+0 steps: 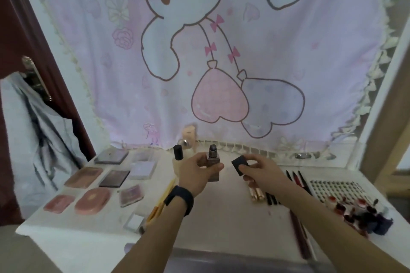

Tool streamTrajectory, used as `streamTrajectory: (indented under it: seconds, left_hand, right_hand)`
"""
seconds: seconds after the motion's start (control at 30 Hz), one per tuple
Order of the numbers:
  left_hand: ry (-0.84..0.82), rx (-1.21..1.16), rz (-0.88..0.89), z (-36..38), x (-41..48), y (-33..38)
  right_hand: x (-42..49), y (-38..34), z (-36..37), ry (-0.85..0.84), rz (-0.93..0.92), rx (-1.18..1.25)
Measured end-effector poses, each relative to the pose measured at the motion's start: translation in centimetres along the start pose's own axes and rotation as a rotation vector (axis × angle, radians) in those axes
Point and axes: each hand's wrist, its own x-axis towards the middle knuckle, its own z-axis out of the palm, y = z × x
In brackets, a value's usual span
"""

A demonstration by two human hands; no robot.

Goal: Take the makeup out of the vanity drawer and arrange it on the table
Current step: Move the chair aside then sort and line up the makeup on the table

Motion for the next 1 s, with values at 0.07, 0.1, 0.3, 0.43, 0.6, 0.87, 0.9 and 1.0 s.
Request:
streamTrajectory:
  seconds: [0.07, 0.1, 0.3, 0.43, 0.6, 0.87, 0.9, 1.0]
  left_hand:
    - [-0.033, 0.061, 0.002, 0.9, 2.5, -0.4]
    - [-0.047, 0.079, -0.001, 1.3, 3.5, -0.6]
    - [-0.065, 0.139, 0.034, 3.8, 8.8, -3.3]
    - [-0.118, 0.206, 0.055, 4.1, 10.5, -4.6]
    - [-0.056, 0.349, 0.103, 3.7, 10.6, -6.2]
    - [-0.056, 0.442, 0.119, 4.7, 10.8, -6.8]
    - [-0.060, 0.446, 0.117, 4.6, 10.8, -6.8]
    - [-0.076, 0.445, 0.110, 4.4, 10.8, -6.8]
  right_hand:
    - [2.7, -0.1, -0.1, 0.083, -0.014, -0.155]
    - [3.9, -0.1, 0.0, 0.122, -0.020, -0.246]
    - [10.1, 1.2, 0.4, 0.131, -0.043, -0.515]
    - [12.2, 1.4, 1.2, 0.118, -0.097, -0.649]
    - [13.3, 2.2, 1.7, 0.063, -0.164, -0.878]
    - [13.6, 3.0, 2.0, 0.064, -0.188, -0.911]
    - [13.6, 3.1, 1.9, 0.065, -0.193, -0.914]
    - [13.5, 3.0, 2.0, 0.064, -0.191, -0.934]
